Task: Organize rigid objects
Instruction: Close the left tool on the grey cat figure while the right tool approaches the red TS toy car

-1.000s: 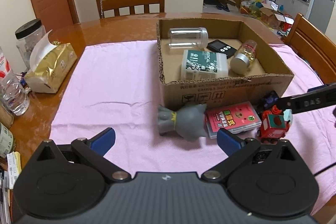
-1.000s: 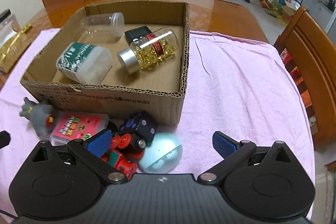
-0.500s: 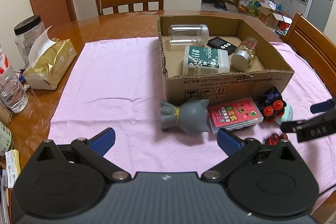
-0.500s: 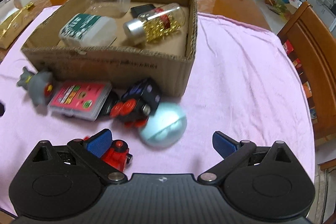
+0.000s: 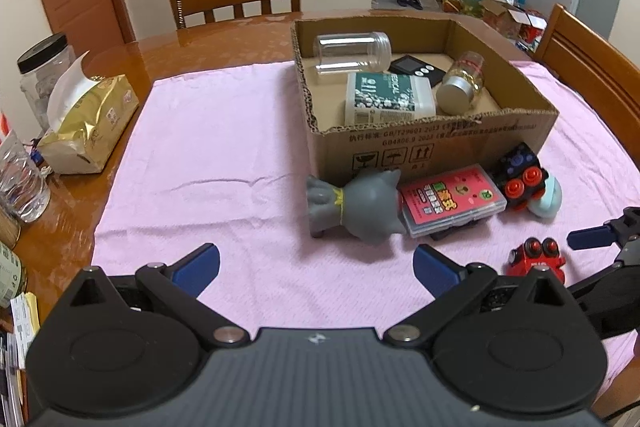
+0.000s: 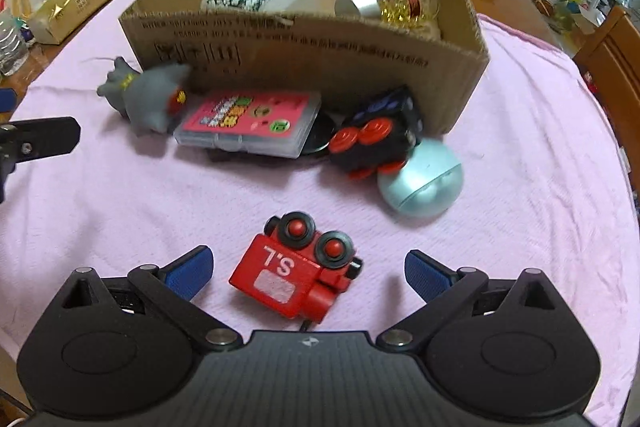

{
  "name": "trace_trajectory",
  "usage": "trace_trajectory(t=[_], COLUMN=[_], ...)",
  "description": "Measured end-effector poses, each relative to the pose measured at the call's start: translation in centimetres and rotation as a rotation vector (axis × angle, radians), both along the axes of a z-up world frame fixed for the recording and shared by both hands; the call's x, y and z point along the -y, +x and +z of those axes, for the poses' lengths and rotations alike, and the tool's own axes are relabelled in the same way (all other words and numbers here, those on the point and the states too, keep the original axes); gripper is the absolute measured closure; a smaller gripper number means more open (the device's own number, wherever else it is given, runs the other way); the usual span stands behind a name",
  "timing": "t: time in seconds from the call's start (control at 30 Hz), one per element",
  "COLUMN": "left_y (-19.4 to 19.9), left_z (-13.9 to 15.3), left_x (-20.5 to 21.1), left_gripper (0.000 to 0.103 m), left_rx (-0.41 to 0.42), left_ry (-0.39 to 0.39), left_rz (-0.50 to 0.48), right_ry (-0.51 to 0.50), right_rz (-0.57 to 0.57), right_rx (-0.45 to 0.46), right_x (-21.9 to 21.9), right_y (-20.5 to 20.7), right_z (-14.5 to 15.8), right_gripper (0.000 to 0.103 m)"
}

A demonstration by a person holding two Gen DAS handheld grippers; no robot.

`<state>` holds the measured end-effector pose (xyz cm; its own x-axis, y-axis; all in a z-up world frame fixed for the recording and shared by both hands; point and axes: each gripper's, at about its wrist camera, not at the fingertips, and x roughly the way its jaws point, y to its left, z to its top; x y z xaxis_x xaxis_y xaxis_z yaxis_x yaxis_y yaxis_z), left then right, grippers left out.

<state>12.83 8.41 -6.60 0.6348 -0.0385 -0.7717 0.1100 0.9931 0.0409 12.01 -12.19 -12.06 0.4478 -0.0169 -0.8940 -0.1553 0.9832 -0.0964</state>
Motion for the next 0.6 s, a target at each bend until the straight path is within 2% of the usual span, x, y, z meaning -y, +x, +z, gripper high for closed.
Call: trace_trajectory(t=[0.2, 0.43, 0.6], left_y=[1.1, 4.2, 6.0], left_z=[-0.6, -2.4, -4.0], left_x=[0.4, 1.0, 1.7], left_gripper=[0.001, 0.001, 0.001], left_rx=[0.013, 0.019, 0.013], left_ry=[0.006, -0.04, -0.031], left_rz=[-0.033, -0.021, -0.004], right_ry=[0.021, 0.026, 0.027], right_rz=[-0.079, -0.065, -0.064], right_rx=[0.0, 0.034, 0.04], right_x=[3.2, 3.6, 3.7], right_y=[-0.8, -1.5, -1.7], right_z=[-0.5, -0.6, -0.6], right_gripper=[0.0, 0.0, 0.0])
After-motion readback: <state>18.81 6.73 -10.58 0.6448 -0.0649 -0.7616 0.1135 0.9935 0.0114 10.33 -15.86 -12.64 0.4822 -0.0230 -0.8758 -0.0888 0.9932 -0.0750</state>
